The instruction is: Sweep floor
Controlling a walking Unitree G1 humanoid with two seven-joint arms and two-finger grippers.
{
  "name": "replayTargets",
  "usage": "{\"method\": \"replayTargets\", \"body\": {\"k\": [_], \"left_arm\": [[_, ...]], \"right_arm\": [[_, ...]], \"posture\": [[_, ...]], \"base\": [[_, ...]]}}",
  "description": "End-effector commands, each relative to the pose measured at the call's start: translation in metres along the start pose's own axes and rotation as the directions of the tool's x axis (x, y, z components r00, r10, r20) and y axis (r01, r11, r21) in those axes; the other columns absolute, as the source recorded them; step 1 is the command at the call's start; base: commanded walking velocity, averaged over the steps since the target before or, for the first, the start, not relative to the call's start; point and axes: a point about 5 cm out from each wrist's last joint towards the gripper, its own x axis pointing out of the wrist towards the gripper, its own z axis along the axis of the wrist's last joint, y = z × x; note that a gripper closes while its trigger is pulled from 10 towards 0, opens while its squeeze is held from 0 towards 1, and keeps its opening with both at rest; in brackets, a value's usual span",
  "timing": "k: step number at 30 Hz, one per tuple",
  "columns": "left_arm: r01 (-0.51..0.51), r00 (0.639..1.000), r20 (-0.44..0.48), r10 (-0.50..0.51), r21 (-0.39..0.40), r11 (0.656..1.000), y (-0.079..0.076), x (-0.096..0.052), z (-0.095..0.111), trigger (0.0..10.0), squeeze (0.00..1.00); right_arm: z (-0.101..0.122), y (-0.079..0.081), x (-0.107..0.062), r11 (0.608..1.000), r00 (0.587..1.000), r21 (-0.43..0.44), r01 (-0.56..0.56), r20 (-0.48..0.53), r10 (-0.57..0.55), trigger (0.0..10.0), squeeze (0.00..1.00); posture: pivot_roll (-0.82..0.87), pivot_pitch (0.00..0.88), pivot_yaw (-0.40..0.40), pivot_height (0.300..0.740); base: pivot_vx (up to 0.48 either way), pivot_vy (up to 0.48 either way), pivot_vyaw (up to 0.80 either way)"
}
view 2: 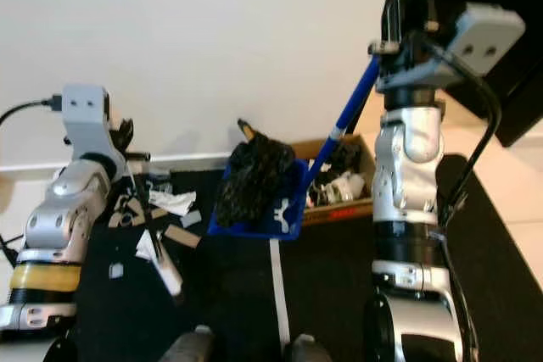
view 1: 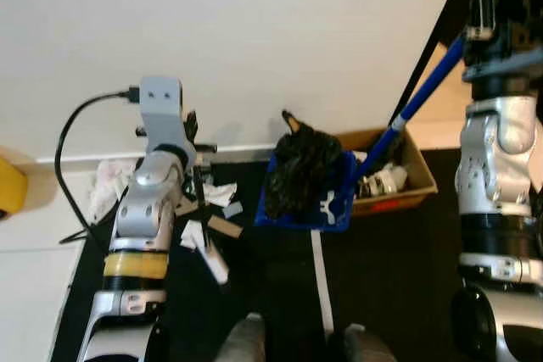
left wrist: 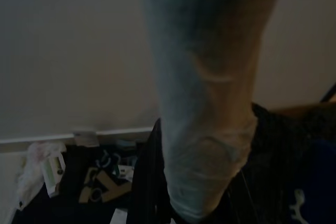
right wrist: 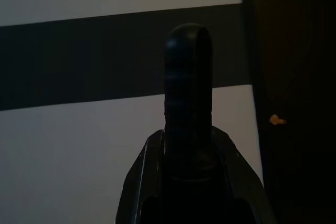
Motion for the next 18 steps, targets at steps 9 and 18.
{"method": "replayTargets", "body": {"k": [9, 18], "left_arm": [[-0.003, 1.000, 0.023, 0.003, 0.012, 1.000, 0.0003, 0.0002, 0.0036, 10.0, 0.00], [-0.007, 1.000, 0.023, 0.007, 0.011, 1.000, 0.0005, 0.0009, 0.0034, 10.0, 0.00]], "right_arm": [[0.0116, -0.0012, 0.0043, 1.000, 0.998, 0.004, 0.005, 0.059, -0.005, 10.0, 0.00], [0.0116, -0.0003, 0.0049, 1.000, 0.998, 0.006, 0.001, 0.060, -0.001, 10.0, 0.00]], "posture": [[0.18, 0.136, 0.057, 0.740], [0.18, 0.132, 0.055, 0.740]], "base": [[0.371, -0.300, 0.00], [0.359, -0.314, 0.00]]}}
